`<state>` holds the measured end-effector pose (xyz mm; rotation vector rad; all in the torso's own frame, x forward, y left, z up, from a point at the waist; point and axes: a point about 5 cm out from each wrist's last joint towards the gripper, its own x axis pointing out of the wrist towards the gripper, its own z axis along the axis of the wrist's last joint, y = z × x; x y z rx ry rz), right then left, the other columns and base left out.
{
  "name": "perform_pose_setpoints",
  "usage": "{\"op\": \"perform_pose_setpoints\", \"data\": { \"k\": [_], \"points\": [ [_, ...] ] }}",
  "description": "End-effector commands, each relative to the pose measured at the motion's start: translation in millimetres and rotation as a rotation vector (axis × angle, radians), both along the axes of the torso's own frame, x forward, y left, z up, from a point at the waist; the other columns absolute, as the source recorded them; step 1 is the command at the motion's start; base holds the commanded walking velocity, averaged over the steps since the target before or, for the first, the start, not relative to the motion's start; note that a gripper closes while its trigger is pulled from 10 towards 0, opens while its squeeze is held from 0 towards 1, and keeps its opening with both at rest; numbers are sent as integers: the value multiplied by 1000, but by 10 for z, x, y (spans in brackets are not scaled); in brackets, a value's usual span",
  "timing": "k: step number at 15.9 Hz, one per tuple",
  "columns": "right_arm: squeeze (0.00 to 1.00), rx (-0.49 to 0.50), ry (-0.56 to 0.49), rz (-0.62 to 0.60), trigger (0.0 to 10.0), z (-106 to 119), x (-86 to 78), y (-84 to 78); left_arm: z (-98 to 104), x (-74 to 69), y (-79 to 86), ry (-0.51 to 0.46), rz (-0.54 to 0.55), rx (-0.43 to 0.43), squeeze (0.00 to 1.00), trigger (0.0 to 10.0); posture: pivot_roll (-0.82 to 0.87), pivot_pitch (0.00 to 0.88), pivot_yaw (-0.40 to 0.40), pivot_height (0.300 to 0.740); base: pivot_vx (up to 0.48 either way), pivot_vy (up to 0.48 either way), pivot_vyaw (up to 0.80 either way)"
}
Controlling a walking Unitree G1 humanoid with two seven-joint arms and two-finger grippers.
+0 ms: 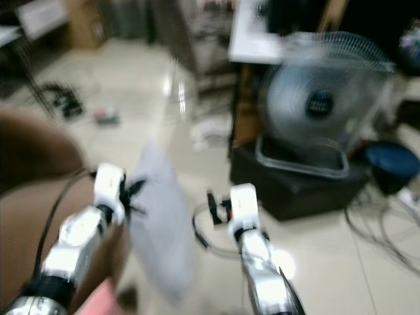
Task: Move the pillow to the sofa from floor
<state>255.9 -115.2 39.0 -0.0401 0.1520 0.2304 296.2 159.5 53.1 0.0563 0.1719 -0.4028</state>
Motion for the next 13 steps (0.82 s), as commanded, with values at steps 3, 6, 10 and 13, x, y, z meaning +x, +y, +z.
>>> {"op": "perform_pose_setpoints", "data": {
  "k": [3, 6, 10, 13],
  "points": [
    [0, -54, -22, 10, 10000, 19, 1, -29, 163, 71, -56, -87, 0, -15, 0, 0, 17, 6, 30, 740, 480, 0, 533],
    [0, -18, -3, 29, 10000, 3, -4, -8, 164, 82, -43, -89, 17, 3, 0, 0, 21, 7, 27, 740, 0, 0, 777],
    [75, 16, 14, 23, 10000, 6, 21, -32, 146, 70, -22, -90, 17, 10, 0, 0, 35, 0, 22, 740, 0, 0, 756],
    [125, 23, 21, 33, 10000, 6, 30, -44, 151, 68, -21, -97, 27, 8, 0, 0, 40, 0, 18, 740, 0, 0, 740]
  ]
}}
